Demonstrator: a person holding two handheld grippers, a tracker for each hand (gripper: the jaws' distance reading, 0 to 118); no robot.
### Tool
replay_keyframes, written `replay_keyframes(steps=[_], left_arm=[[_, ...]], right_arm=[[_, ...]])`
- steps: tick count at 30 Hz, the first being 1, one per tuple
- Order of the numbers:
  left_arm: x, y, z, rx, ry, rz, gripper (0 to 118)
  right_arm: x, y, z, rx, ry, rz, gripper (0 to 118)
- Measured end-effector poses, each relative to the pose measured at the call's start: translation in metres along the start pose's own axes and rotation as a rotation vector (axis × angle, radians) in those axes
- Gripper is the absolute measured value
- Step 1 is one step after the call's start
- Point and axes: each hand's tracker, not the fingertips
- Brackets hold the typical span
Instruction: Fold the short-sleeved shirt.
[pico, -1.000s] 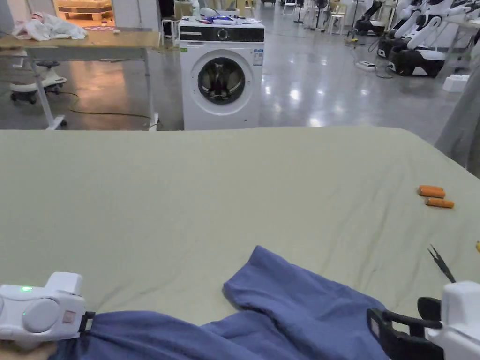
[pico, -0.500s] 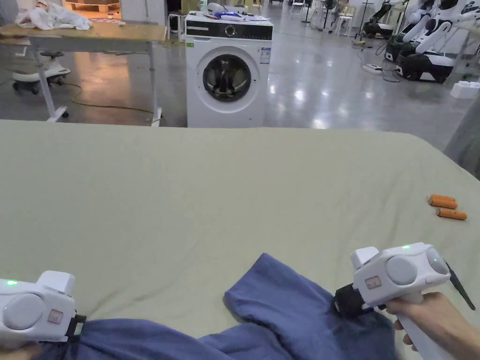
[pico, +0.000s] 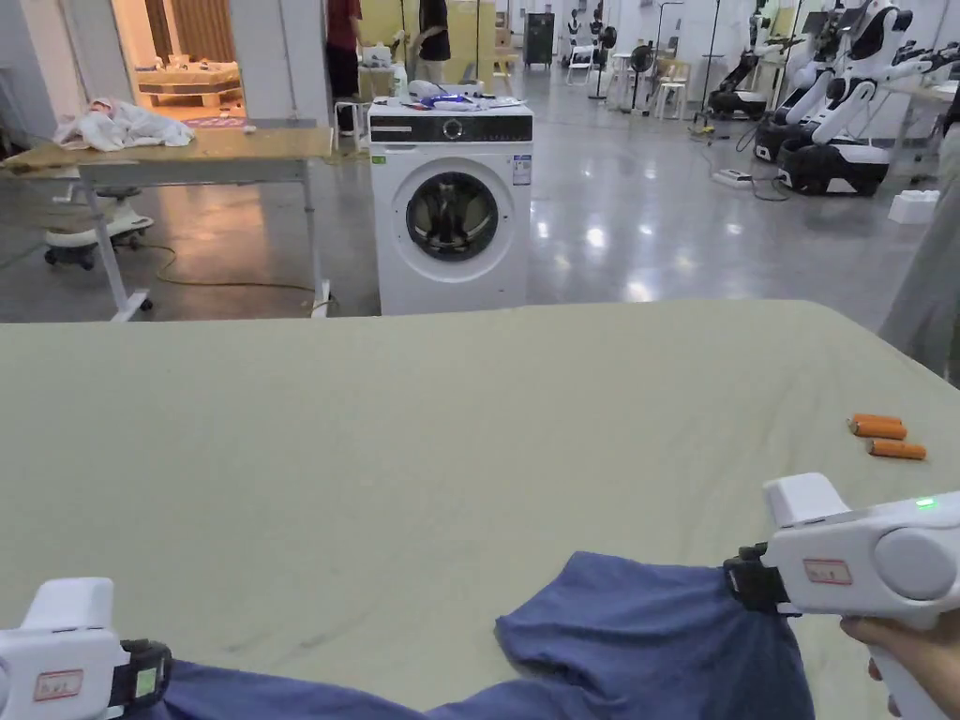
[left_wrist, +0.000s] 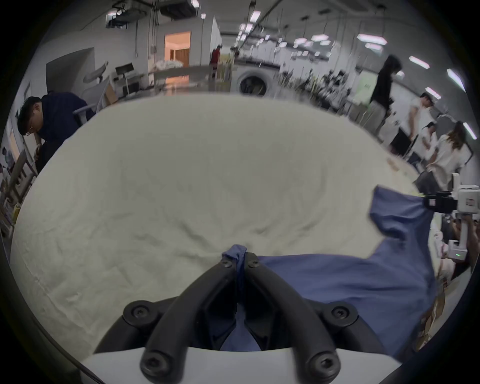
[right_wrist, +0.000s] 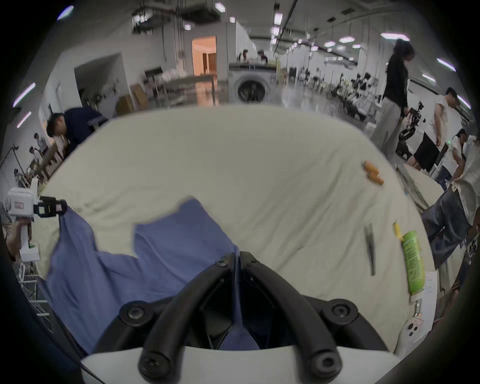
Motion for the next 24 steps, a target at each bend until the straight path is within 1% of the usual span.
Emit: replay_keyframes(steps=[1,3,5,8,13,14,16,18,20,24], left_arm=[[-0.001,0.003,0.020,0.031,-0.039,-0.004,0],[0.001,0.011,0.066,0.103,-0.052,-0.025,0],[0.001,0.019,0.111,0.199,-0.079,-0.014,0],[0.007,0.035,0.176,0.335,-0.107,-0.021,0],[0.018,0.074,0.269,0.550,-0.044,-0.077,0],[0.020,0.082,0.283,0.586,-0.036,-0.095,0],[0.022,0.105,0.305,0.630,-0.011,-0.085,0],[0.023,0.125,0.323,0.686,0.017,-0.101,0],[0.021,0.145,0.333,0.739,0.049,-0.093,0],[0.021,0.180,0.337,0.816,0.120,-0.107,0]], right_arm=[[-0.002,0.005,0.023,0.062,-0.001,-0.008,1],[-0.001,0.011,0.062,0.161,0.003,-0.018,1],[-0.006,0.020,0.103,0.264,-0.005,-0.035,1],[-0.011,0.034,0.153,0.370,-0.034,-0.007,1],[-0.020,0.072,0.215,0.545,-0.051,0.013,1],[-0.022,0.080,0.223,0.564,-0.063,0.023,1],[-0.027,0.101,0.236,0.606,-0.092,0.020,1],[-0.023,0.123,0.242,0.637,-0.091,-0.002,1],[-0.025,0.144,0.249,0.674,-0.095,-0.028,1],[-0.028,0.189,0.254,0.727,-0.114,-0.048,1]])
